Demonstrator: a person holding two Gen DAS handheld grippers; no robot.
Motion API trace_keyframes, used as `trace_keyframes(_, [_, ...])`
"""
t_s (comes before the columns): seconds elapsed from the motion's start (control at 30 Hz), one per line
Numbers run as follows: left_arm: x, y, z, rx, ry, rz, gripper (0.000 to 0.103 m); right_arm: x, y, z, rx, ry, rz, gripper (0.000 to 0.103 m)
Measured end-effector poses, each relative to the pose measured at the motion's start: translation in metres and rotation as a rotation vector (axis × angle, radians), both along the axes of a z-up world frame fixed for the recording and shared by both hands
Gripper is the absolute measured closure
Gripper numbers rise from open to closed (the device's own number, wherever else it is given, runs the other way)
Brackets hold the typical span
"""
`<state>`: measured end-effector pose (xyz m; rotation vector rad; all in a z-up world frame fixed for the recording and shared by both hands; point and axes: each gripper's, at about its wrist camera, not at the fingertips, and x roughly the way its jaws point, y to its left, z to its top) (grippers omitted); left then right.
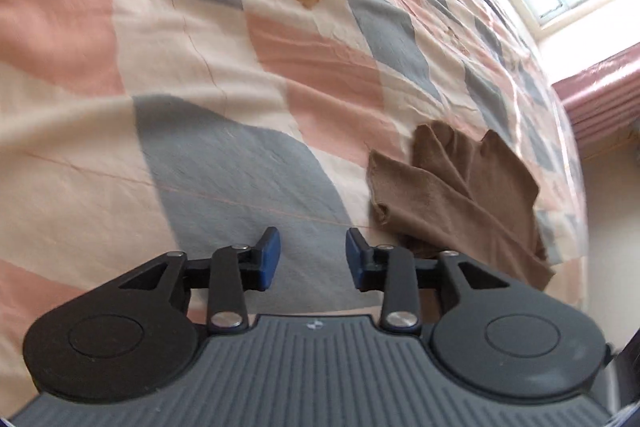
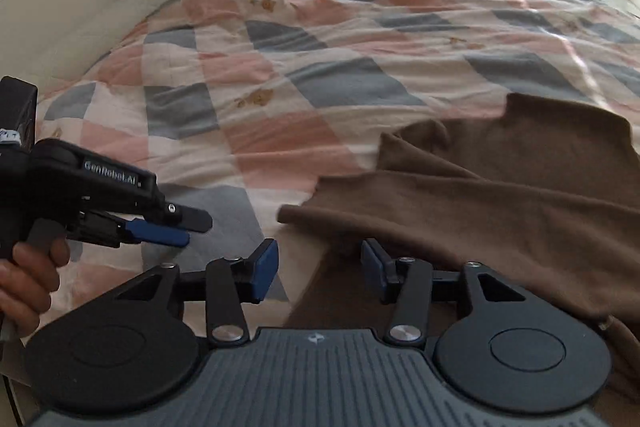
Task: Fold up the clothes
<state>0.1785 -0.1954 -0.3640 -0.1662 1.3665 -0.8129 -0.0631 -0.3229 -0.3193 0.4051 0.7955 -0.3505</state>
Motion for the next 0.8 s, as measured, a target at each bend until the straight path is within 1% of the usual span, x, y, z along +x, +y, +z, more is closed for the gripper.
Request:
trace_keyframes(0.03, [0.001,-0.007,-0.004,-0.023,0.032,0.007,0.069,-0.017,-0.008,0.002,-0.012,0.017,-0.041,0.048])
trace_keyframes(0.07, [0.002,-0.014,-0.009,-0.047,0.065,0.012,0.066,-0.035,-0.016,0.004,-0.024,0.034,-0.082,0.047])
trace_keyframes(0.1, [0.003,-0.022,-0.013,-0.068,0.097,0.016,0.058,-0.053,-0.025,0.006,-0.039,0.053,-0.125,0.047])
trace_keyframes(0.17, [0.004,-0.042,-0.023,-0.101,0.156,0.025,0.052,-0.088,-0.05,0.01,-0.1,0.105,-0.224,0.047])
trace_keyframes(0.23, [0.005,-0.058,-0.036,-0.108,0.223,0.054,0.052,-0.12,-0.072,0.012,-0.176,0.163,-0.316,0.047])
trace_keyframes(0.3, [0.005,-0.067,-0.046,-0.129,0.27,0.084,0.053,-0.146,-0.09,0.012,-0.255,0.213,-0.37,0.047])
trace_keyframes(0.33, [0.004,-0.07,-0.049,-0.128,0.274,0.095,0.056,-0.154,-0.097,0.008,-0.285,0.256,-0.372,0.047])
trace_keyframes(0.37, [0.003,-0.073,-0.05,-0.129,0.273,0.099,0.069,-0.161,-0.104,0.003,-0.312,0.297,-0.37,0.047])
trace_keyframes(0.4, [0.001,-0.076,-0.05,-0.129,0.27,0.099,0.092,-0.164,-0.108,-0.003,-0.333,0.33,-0.349,0.047])
trace_keyframes(0.43, [-0.001,-0.078,-0.049,-0.124,0.255,0.086,0.102,-0.167,-0.112,-0.01,-0.356,0.363,-0.324,0.047])
trace_keyframes(0.47, [-0.004,-0.079,-0.044,-0.122,0.219,0.069,0.102,-0.165,-0.114,-0.018,-0.389,0.391,-0.283,0.049])
trace_keyframes(0.5, [-0.009,-0.079,-0.034,-0.126,0.161,0.045,0.102,-0.162,-0.115,-0.025,-0.423,0.414,-0.24,0.054])
trace_keyframes(0.53, [-0.014,-0.077,-0.021,-0.144,0.094,0.01,0.102,-0.159,-0.114,-0.03,-0.459,0.418,-0.194,0.06])
trace_keyframes(0.57, [-0.02,-0.075,-0.009,-0.162,0.03,-0.026,0.102,-0.155,-0.113,-0.036,-0.493,0.424,-0.148,0.073])
trace_keyframes(0.6, [-0.026,-0.073,0.003,-0.181,-0.027,-0.066,0.102,-0.15,-0.111,-0.042,-0.517,0.441,-0.1,0.096])
trace_keyframes(0.63, [-0.033,-0.071,0.012,-0.191,-0.076,-0.103,0.102,-0.149,-0.11,-0.046,-0.537,0.453,-0.063,0.103])
trace_keyframes(0.67, [-0.038,-0.069,0.016,-0.178,-0.106,-0.13,0.102,-0.15,-0.11,-0.049,-0.55,0.464,-0.053,0.103])
trace_keyframes(0.7, [-0.043,-0.068,0.017,-0.159,-0.128,-0.154,0.102,-0.154,-0.113,-0.05,-0.537,0.469,-0.088,0.103])
trace_keyframes(0.77, [-0.05,-0.067,0.002,-0.086,-0.117,-0.179,0.102,-0.17,-0.127,-0.049,-0.435,0.449,-0.194,0.103])
trace_keyframes(0.8, [-0.053,-0.066,-0.009,-0.052,-0.088,-0.181,0.102,-0.178,-0.129,-0.052,-0.418,0.465,-0.214,0.103])
